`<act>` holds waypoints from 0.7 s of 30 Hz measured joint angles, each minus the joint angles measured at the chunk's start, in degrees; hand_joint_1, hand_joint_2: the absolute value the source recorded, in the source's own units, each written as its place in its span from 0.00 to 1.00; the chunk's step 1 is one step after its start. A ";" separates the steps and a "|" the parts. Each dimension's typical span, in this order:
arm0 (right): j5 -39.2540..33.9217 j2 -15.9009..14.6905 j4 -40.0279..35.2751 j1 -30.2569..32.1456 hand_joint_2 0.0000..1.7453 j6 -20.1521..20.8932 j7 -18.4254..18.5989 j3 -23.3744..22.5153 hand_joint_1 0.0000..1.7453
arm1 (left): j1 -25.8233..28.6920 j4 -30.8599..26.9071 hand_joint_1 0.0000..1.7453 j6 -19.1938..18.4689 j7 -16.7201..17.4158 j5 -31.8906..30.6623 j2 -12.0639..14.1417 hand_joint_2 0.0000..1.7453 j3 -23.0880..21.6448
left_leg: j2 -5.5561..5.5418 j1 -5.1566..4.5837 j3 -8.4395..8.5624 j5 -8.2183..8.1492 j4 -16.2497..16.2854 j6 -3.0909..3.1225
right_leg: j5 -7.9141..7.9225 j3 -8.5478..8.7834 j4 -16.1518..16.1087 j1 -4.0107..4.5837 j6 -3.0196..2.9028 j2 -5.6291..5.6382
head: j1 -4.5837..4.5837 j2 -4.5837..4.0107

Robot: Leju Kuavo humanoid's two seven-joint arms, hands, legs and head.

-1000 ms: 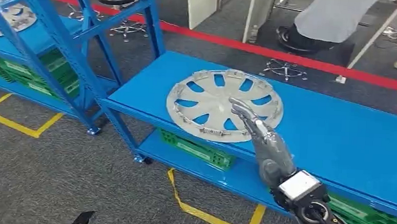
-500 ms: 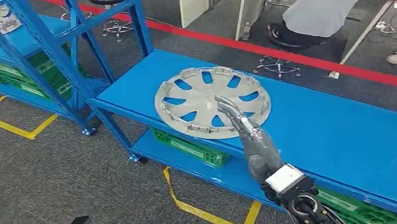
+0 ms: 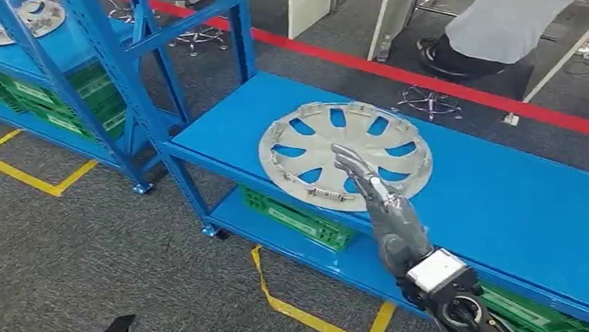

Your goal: Take the parts from the cabinet and place them on the table.

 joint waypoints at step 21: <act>0.20 0.00 0.11 0.03 0.00 -0.68 0.11 0.11 0.00 | -0.02 0.00 0.00 0.17 0.09 0.02 -0.04 0.00 -0.04 | 0.01 0.35 0.07 0.08 -0.06 -0.14 | -0.10 -0.06 0.08 0.48 0.70 0.00 | -0.33 0.00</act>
